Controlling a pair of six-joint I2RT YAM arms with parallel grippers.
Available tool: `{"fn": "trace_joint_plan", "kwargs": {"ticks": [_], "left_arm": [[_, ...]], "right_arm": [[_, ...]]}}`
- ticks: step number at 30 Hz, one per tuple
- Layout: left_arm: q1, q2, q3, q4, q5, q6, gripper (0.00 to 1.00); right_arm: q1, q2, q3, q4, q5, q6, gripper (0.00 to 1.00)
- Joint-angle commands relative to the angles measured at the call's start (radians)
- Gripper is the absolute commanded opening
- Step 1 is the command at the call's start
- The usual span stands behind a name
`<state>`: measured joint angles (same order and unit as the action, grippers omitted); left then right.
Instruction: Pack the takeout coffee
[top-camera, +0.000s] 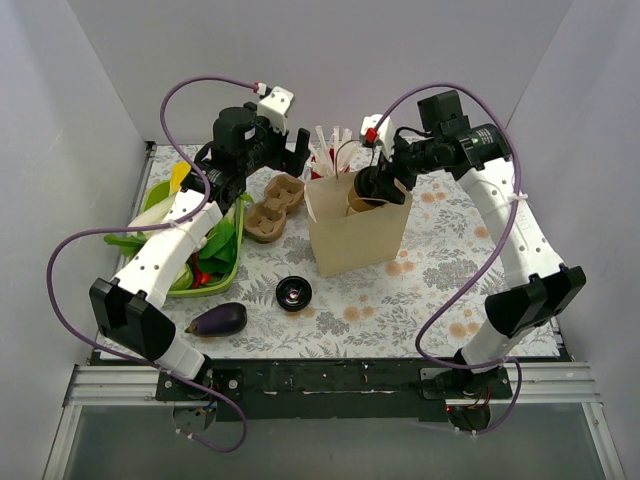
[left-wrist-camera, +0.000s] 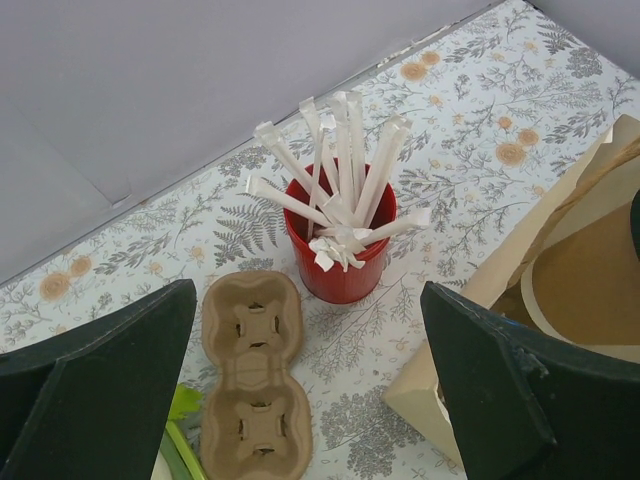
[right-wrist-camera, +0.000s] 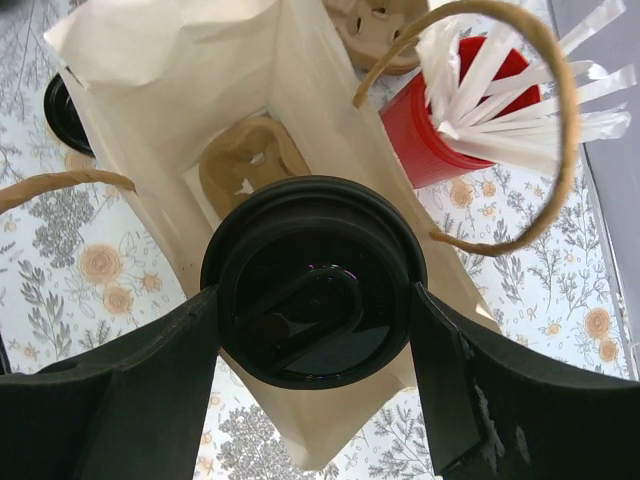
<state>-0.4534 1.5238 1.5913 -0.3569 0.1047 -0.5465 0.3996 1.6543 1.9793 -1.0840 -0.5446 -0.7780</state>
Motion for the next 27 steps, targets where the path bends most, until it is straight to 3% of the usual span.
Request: {"fn": "trace_joint_plan", "kwargs": {"ticks": [1,11,16,27], "left_arm": [[0.007,-0.051,-0.022,0.027,0.012,0.013,0.97],[0.007,-0.054,-0.067,0.03,0.105,-0.003,0.97],[0.005,-0.053,-0.076,0.032,0.122,-0.006,0.97],[0.007,-0.036,-0.076,0.03,0.142,-0.012,0.97]], "right_arm": [[0.039,-0.071,-0.059,-0.028,0.049,-0.086,0.01],[0.133,-0.292,-0.353,-0.008,0.158,-0.165,0.01],[0.182,-0.432,-0.538,0.079,0.237,-0.216,0.01],[0.268,-0.553,-0.7,0.202,0.399,-0.421,0.01]]}}
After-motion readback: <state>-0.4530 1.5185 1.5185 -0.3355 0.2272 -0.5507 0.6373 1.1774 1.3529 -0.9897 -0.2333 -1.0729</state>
